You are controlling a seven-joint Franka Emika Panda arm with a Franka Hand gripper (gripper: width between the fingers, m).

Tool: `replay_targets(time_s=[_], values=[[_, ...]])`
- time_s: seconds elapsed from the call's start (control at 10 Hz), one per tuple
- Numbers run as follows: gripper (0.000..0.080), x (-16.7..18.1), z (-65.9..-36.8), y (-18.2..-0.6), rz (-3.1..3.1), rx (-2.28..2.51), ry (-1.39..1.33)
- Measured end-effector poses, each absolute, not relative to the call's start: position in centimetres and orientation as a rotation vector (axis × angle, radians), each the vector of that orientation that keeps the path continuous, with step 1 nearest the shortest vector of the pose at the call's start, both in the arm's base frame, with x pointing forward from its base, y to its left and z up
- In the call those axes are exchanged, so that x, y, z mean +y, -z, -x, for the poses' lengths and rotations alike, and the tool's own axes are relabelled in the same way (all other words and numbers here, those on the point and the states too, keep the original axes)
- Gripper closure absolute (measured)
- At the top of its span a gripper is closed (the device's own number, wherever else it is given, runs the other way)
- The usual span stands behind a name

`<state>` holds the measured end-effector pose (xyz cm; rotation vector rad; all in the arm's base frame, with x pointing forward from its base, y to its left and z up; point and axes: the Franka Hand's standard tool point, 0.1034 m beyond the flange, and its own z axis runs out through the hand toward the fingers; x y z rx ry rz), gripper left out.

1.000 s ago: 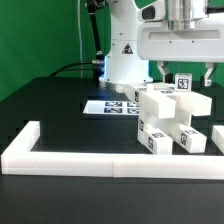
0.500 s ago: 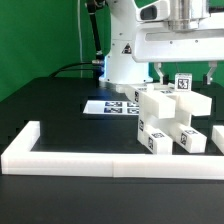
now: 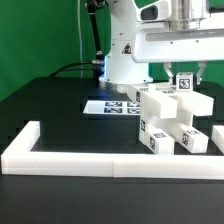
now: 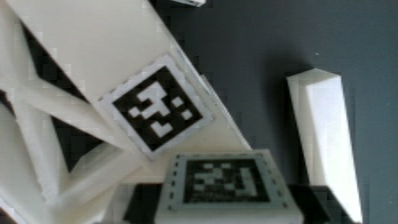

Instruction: Assemble chair

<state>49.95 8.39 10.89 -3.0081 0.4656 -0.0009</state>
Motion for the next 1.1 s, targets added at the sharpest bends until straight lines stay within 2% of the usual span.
replay_targets(time_s=[0.2,1.1], values=[[0.0528,8.41,-49.94,-10.87,2.997,0.526,-0.002],[0.0527,8.53,-49.89,-10.79,2.686,1.442,-0.052]])
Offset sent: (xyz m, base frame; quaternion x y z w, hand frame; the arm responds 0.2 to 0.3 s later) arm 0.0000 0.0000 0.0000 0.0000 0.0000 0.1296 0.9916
